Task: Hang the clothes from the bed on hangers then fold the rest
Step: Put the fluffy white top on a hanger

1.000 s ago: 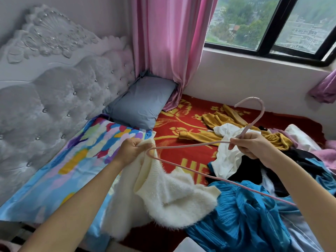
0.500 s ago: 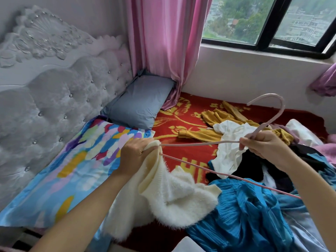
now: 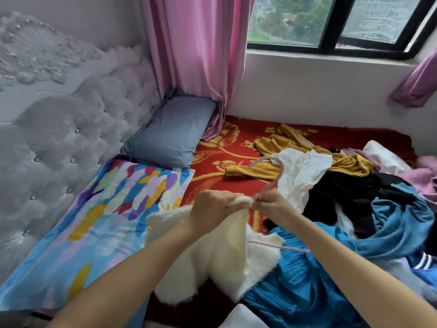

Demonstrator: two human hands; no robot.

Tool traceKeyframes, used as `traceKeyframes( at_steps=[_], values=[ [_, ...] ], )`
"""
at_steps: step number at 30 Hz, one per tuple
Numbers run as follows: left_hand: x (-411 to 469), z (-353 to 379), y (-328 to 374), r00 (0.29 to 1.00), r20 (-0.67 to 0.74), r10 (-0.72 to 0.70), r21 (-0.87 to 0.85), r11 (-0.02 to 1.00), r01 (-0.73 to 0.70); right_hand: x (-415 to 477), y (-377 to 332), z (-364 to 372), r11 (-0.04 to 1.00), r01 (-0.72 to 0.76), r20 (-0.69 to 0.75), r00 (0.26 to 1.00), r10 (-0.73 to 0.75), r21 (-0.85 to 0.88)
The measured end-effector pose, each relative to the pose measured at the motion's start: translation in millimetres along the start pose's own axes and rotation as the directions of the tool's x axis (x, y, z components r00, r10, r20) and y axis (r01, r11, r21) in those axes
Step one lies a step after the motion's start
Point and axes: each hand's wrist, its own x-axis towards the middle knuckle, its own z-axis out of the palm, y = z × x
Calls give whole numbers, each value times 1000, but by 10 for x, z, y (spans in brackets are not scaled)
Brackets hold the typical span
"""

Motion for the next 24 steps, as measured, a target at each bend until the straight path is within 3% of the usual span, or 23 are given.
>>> traceKeyframes(
  at_steps=[2,5,7,9,10,12,14,16,18,24],
  values=[
    [25,-6,-21,999,17,42,81,996,-43,-61,170,30,982,-11,-96,995,30,187],
    [-23,-66,-243,993,1,118,348,931,-111,-155,327,-101,933,0,-231,969,89,360],
    [-179,-121,-424,999,-28,37,536,844,-16,-214,378,-211,903,21,-251,963,97,430],
    [-382,-202,-588,983,-103,-151,609,772,182,-244,374,-312,883,65,-277,958,75,465],
    [-467,-234,-657,943,-131,-307,578,749,324,-249,356,-364,877,85,-290,955,64,473],
    [-572,-248,-794,796,-104,-596,437,692,575,-245,321,-473,870,109,-296,954,44,481],
    [-590,-224,-895,644,-80,-761,356,582,731,-240,296,-575,877,127,-289,957,15,464],
    [-583,-204,-943,555,-55,-830,275,522,807,-237,274,-665,889,142,-280,960,-16,436],
    [-554,-180,-976,546,-5,-837,167,538,826,-240,256,-755,893,137,-271,963,-18,429],
    [-230,-282,-870,716,28,-697,-167,703,691,-311,311,-1054,880,127,-329,944,35,458]
  ],
)
